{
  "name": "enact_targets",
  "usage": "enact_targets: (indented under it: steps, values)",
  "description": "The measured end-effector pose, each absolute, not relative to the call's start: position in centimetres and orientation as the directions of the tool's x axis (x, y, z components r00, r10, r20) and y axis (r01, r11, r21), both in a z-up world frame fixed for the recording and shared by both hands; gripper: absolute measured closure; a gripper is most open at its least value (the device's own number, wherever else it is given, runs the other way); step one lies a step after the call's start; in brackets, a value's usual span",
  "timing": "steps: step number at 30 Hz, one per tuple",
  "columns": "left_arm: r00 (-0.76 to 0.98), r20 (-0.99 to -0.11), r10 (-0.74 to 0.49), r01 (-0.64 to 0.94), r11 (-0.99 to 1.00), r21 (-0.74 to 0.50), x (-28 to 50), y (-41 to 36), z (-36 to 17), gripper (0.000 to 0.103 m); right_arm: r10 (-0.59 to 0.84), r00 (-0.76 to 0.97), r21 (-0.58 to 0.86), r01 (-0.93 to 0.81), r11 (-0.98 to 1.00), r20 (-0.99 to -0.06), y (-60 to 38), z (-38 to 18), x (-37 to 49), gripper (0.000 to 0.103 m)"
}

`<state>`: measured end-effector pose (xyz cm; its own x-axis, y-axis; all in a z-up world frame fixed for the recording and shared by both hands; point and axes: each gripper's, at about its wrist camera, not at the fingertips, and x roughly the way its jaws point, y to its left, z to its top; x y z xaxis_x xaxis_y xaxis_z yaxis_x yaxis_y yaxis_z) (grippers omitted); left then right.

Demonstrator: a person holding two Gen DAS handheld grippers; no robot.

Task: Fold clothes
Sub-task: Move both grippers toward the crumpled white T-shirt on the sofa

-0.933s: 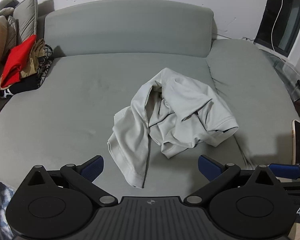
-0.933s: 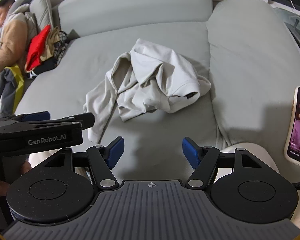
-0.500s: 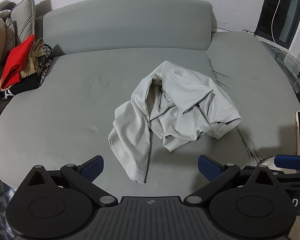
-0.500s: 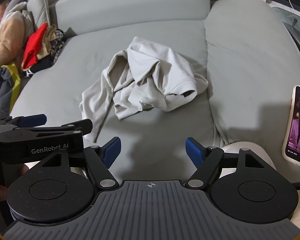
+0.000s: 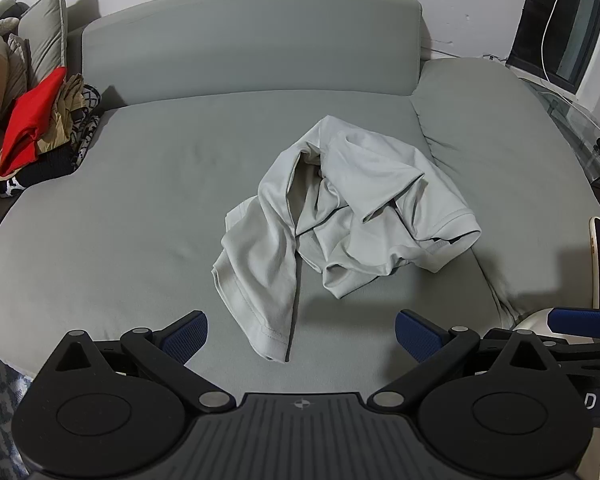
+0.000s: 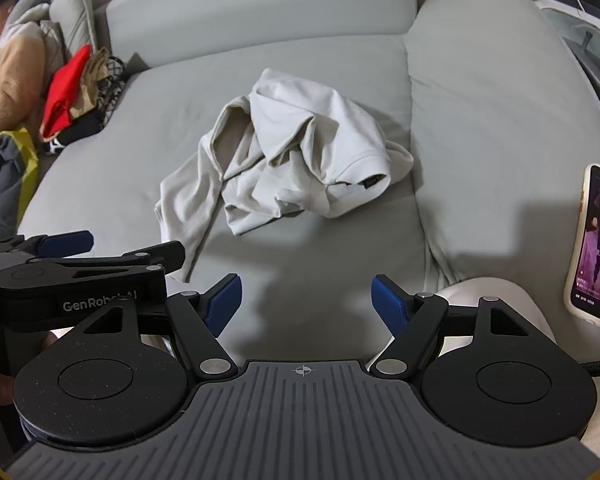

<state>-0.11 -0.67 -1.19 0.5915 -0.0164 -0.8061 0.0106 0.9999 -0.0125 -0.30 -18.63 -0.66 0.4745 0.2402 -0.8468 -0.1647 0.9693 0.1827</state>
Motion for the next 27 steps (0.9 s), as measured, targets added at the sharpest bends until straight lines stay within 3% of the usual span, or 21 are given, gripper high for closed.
enact_targets:
  steps: [27]
  values:
    - [0.575, -0.818, -0.021, 0.018, 1.000, -0.014, 0.07, -0.98, -1.69, 0.002, 0.220, 0.461, 0.168, -0.151, 0.974, -0.860, -18.77, -0.69, -0.31, 0.025]
